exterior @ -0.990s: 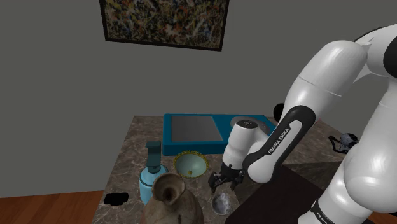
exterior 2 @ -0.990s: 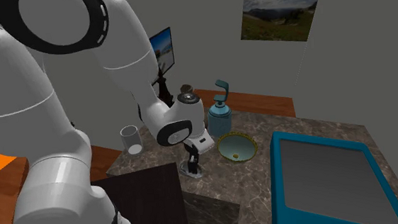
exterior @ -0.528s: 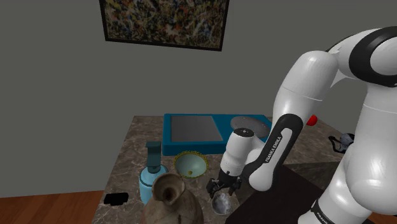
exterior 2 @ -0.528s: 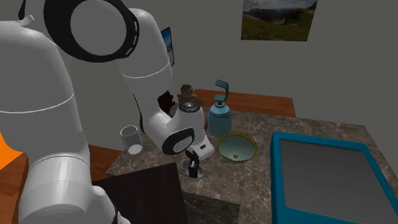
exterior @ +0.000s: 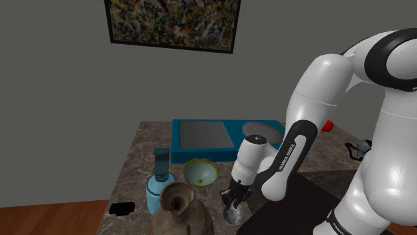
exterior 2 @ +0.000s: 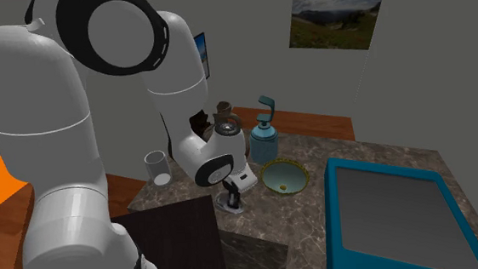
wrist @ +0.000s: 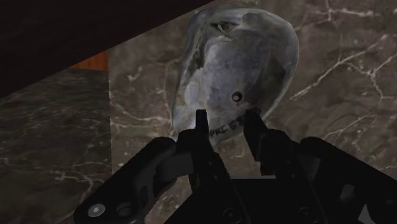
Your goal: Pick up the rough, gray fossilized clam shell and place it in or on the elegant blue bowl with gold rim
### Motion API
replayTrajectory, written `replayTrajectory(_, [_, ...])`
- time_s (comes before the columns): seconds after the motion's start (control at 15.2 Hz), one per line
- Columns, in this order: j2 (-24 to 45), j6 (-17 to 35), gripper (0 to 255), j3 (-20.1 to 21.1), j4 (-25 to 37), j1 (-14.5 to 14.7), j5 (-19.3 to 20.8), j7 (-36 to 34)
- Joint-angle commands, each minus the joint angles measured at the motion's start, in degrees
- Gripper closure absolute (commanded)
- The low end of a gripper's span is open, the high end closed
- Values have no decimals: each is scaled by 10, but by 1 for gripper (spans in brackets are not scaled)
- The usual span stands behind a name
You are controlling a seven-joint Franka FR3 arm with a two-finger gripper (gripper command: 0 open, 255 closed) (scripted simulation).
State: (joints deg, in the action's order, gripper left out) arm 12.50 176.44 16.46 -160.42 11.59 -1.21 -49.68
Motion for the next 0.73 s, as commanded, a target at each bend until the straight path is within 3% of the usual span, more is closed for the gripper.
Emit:
replayTrajectory(0.0, [0, 0, 255, 0, 0, 0, 0, 0])
replayTrajectory(0.46, [0, 0, 255, 0, 0, 0, 0, 0])
replayTrajectory(0.53, [0, 0, 0, 0, 0, 0, 0, 0])
replayTrajectory(0.66, [-55, -54, 0, 8, -24, 15, -33, -57])
